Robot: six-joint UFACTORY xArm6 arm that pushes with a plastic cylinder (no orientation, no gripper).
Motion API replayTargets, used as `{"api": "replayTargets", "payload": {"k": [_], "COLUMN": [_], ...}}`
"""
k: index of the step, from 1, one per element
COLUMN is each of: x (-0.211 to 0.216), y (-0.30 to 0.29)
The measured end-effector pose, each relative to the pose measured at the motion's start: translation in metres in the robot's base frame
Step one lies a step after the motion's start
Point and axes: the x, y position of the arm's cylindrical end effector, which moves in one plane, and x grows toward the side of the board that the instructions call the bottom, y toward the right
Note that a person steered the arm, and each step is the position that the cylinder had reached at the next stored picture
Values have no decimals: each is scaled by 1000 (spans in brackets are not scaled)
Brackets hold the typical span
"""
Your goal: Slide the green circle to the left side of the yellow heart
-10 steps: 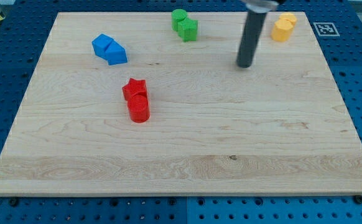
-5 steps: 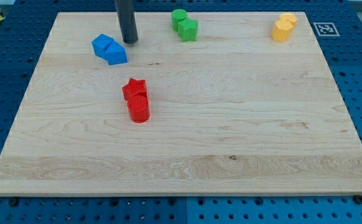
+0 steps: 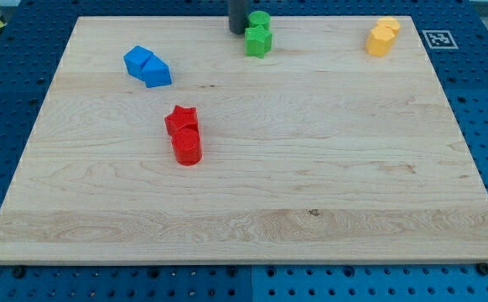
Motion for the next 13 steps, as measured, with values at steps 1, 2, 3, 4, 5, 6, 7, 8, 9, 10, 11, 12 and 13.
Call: {"api": "replayTargets", "payload": {"k": [1, 2, 3, 4, 5, 6, 7, 8, 9, 10, 11, 12, 13], "x": [0, 0, 0, 0, 0, 1, 1, 4, 15, 16, 16, 24, 28], "y": [16, 17, 27, 42, 56, 74, 95, 118, 140, 156, 164, 147, 108]}}
